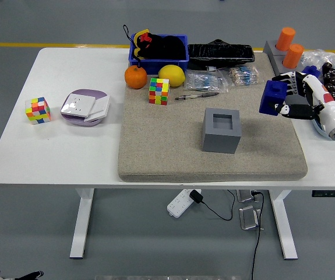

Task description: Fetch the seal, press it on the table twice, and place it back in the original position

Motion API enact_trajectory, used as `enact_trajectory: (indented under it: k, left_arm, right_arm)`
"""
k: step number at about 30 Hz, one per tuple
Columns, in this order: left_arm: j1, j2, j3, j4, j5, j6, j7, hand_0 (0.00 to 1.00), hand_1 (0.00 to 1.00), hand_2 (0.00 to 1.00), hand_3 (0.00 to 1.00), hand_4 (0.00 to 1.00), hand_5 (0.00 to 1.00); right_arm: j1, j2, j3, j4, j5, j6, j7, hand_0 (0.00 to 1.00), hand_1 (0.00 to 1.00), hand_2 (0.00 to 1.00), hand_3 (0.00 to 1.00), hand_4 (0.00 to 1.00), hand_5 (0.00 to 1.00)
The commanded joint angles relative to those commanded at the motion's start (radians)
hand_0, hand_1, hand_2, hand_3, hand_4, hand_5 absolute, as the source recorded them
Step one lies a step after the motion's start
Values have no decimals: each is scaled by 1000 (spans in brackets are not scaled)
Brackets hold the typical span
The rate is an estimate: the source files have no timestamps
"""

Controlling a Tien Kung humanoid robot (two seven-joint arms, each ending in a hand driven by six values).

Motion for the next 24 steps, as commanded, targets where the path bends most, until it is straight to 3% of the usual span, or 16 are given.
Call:
enact_trajectory:
  k: [13,24]
  left_arm:
    - [6,-2,-8,-1,17,0,4,815,786,766,800,684,408]
    - [3,-1,-11,-2,29,0,5,814,786,766,800,685,409]
  right_arm:
    - [-52,72,37,-101,-6,-26,19,540,430,466,487,726,2]
    - [-50,124,29,-171,-13,-34,22,538,429,463,485,726,2]
